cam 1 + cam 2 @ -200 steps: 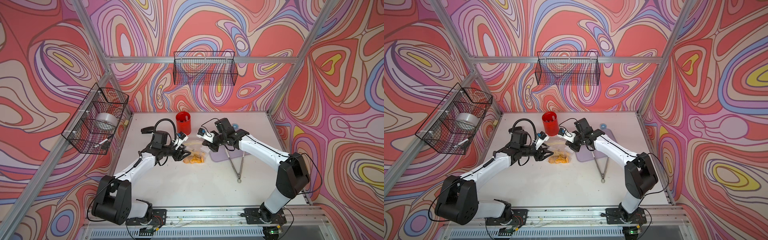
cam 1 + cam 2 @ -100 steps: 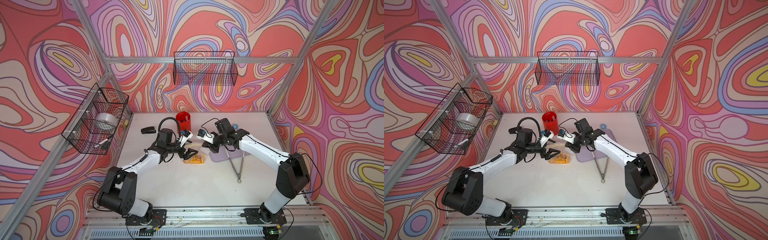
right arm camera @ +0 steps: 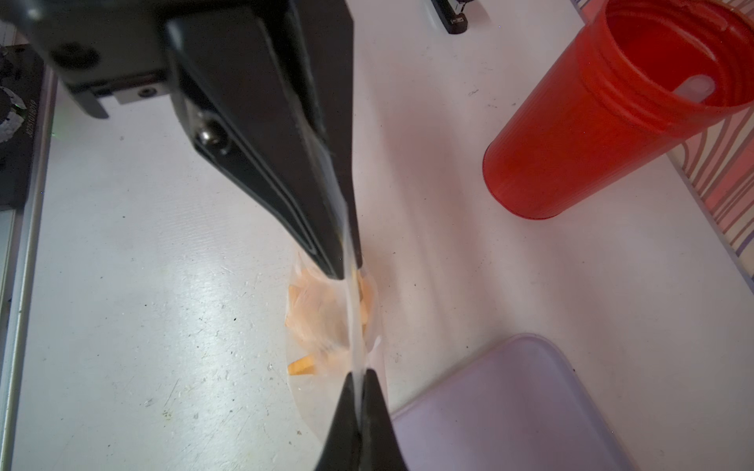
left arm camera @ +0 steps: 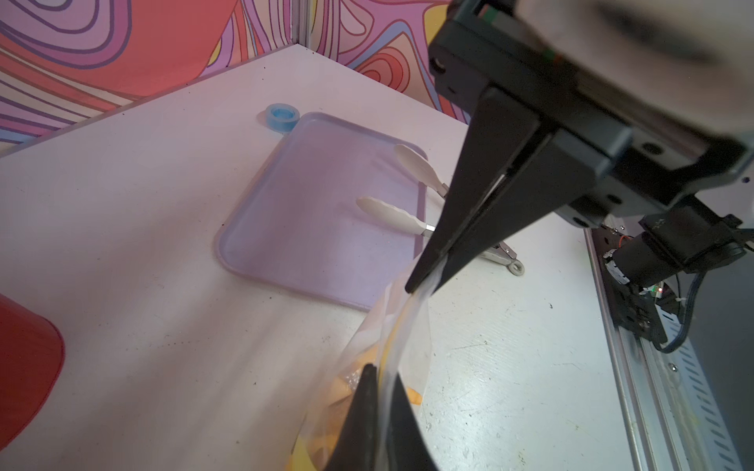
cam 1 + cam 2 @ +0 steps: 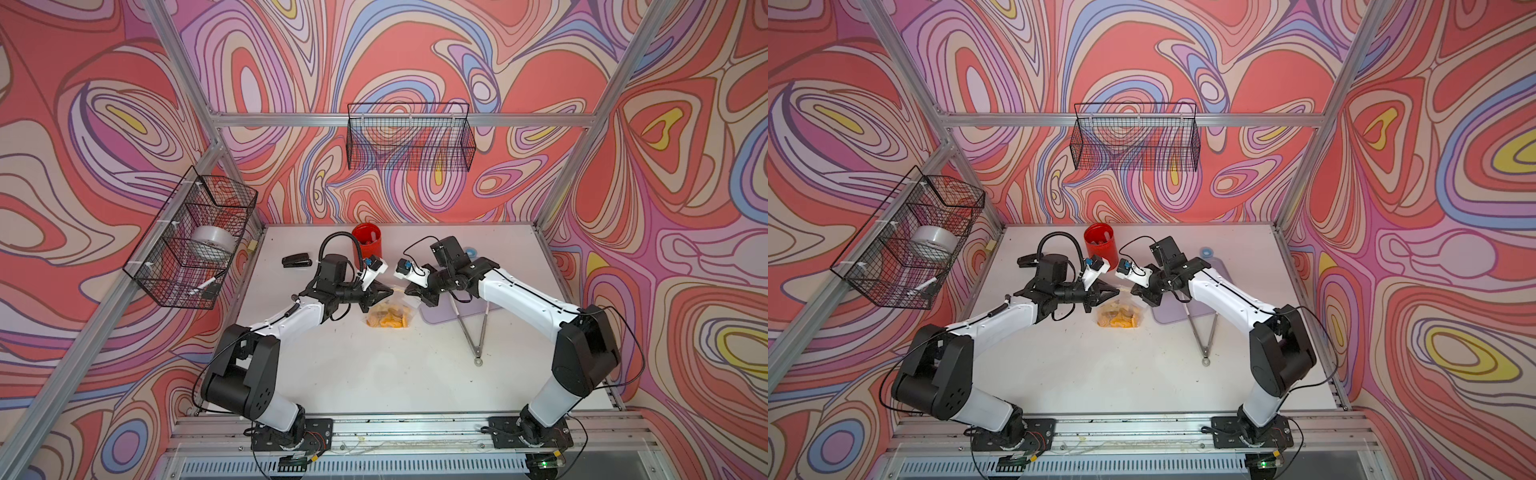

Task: Put the cookies into a resealable bag to prevent moisture
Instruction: Close the ziploc bag at the center of the board.

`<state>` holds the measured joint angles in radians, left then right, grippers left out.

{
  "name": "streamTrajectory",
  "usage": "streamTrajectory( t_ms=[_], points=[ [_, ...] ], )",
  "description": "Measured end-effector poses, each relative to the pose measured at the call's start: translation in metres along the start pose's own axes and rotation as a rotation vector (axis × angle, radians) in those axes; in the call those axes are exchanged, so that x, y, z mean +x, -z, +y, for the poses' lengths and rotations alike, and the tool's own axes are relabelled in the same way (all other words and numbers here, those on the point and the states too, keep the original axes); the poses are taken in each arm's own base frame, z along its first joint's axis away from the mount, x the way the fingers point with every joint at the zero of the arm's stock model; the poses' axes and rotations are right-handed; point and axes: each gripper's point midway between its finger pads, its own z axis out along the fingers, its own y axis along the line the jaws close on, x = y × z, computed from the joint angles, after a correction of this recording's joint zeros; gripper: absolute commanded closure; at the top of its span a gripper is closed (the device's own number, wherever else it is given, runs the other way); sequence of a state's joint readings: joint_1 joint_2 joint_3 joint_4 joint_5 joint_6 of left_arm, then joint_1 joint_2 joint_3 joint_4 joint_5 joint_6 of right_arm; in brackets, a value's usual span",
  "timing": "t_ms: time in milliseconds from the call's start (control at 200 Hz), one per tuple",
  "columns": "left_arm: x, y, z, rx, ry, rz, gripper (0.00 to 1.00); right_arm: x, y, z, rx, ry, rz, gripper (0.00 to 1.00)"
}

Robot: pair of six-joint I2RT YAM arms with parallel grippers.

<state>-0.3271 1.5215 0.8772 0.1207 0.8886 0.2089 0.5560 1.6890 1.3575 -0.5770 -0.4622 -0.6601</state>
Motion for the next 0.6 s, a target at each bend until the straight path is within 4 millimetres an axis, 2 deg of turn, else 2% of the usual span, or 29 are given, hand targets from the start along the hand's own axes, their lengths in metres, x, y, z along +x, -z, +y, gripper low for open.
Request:
streamTrajectory(
  t_ms=[30,60,95,140,255,446,541,601],
  points=[
    [0.001,0.002,0.001,-0.006,0.007,0.005,0.46,0.000,0.000,0.000,0.001,-0.001,0.000,1.00],
    [0.001,0.004,0.001,-0.012,0.011,0.006,0.52,0.001,0.001,-0.001,0.002,-0.002,0.000,1.00],
    [0.001,0.008,0.002,-0.021,0.012,0.003,0.70,0.001,0.001,-0.001,0.001,-0.003,0.000,1.00],
    [0.000,0.012,0.002,-0.031,0.009,-0.002,1.00,0.002,0.001,-0.002,0.001,-0.005,0.001,1.00],
    [-0.006,0.019,0.002,-0.045,-0.011,-0.012,1.00,0.002,0.001,-0.002,0.000,-0.005,0.001,1.00],
    [-0.003,0.019,0.002,-0.043,-0.007,0.003,1.00,0.003,0.001,-0.001,-0.002,-0.009,0.006,1.00],
    [-0.002,0.021,0.003,-0.047,-0.003,0.004,1.00,0.003,0.001,-0.002,0.005,-0.014,0.006,0.80],
    [-0.001,0.022,0.005,-0.053,0.005,0.007,1.00,0.006,0.000,-0.005,0.020,-0.017,0.013,0.76]
  ],
)
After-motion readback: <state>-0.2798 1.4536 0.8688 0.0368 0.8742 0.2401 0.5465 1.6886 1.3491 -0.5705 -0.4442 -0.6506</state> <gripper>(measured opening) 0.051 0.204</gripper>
